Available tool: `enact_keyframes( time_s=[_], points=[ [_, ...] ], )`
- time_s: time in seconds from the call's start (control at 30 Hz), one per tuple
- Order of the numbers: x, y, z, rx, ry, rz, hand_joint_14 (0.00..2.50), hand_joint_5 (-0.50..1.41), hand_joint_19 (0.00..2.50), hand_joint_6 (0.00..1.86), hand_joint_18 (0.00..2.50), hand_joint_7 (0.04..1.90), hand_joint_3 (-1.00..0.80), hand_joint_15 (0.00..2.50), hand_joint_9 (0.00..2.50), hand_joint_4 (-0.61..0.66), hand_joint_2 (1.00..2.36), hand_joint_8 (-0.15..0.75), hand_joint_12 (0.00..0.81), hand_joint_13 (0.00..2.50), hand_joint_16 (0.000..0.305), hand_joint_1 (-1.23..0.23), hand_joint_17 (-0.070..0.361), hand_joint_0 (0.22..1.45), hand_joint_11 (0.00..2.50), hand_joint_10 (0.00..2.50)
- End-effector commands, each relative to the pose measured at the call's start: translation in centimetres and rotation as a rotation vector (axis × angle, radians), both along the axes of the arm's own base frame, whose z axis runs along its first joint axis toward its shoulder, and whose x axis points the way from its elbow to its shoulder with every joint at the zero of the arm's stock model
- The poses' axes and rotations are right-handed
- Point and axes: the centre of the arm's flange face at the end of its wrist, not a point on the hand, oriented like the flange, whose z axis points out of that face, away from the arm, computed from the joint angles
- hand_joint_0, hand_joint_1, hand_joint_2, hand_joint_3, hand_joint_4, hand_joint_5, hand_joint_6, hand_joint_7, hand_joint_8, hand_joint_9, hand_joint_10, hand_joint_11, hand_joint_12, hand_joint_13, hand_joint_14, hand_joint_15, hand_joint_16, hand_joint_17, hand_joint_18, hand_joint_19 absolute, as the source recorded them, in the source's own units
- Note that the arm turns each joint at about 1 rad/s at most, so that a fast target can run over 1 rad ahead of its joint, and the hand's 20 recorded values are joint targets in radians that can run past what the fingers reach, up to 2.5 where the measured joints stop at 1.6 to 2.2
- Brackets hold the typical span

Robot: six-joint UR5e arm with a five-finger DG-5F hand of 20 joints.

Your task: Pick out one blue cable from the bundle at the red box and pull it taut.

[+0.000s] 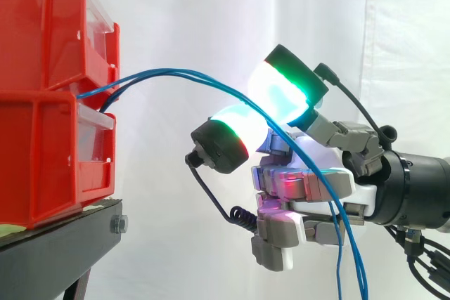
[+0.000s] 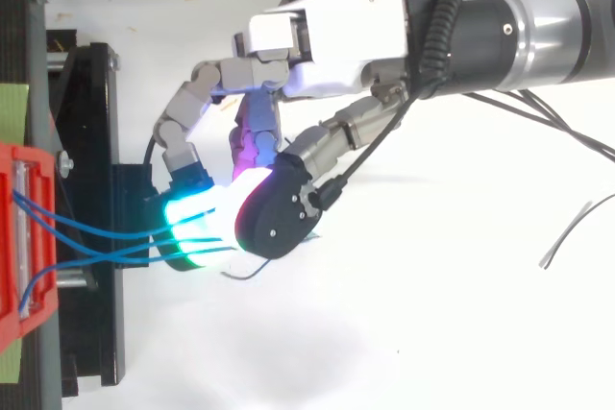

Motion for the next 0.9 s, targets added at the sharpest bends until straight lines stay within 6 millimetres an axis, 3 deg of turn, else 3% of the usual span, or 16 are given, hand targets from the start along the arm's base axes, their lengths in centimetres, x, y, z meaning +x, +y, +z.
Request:
enact_keyframes(
  time_s=[0.0,0.3,0.47,0.57,0.67,0.87],
  points=[
    [0.00,-0.05,0.01,0.000,0.000,-0.001,0.02,-0.03,0.65,0.86,1.02,0.99,-0.50,0.58,1.54,-0.14,1.00,0.265,0.324,1.22,0.042,-0.53,0.095,0.56,0.84,0.03],
    [-0.01,-0.15,0.02,0.000,-0.002,-0.001,0.02,-0.05,0.65,0.88,1.01,1.00,-0.32,0.59,1.46,-0.04,1.01,0.298,0.334,1.20,0.043,-0.80,0.096,0.59,0.91,0.03],
    [-0.03,-0.14,0.01,-0.001,0.000,0.001,0.02,-0.06,0.63,0.89,1.01,0.98,-0.37,0.60,1.46,0.00,1.01,0.300,0.335,1.18,0.042,-0.87,0.094,0.65,0.94,0.04],
    [-0.07,-0.12,-0.07,-0.002,0.001,0.002,0.03,-0.06,0.61,0.90,1.02,1.09,-0.46,0.59,1.46,-0.06,1.00,0.295,0.324,1.18,0.041,-0.96,0.093,0.73,0.94,0.04],
    [-0.05,-0.24,0.01,-0.008,-0.002,0.000,0.02,-0.06,0.60,0.92,1.03,1.06,-0.50,0.60,1.49,-0.15,1.00,0.288,0.317,1.20,0.039,-0.97,0.088,0.75,0.96,0.04],
    [-0.05,-0.24,0.01,-0.008,-0.002,0.000,0.03,-0.05,0.62,0.93,1.04,1.03,-0.50,0.61,1.52,-0.19,1.00,0.279,0.312,1.21,0.038,-0.96,0.086,0.64,0.95,0.04]
  ],
)
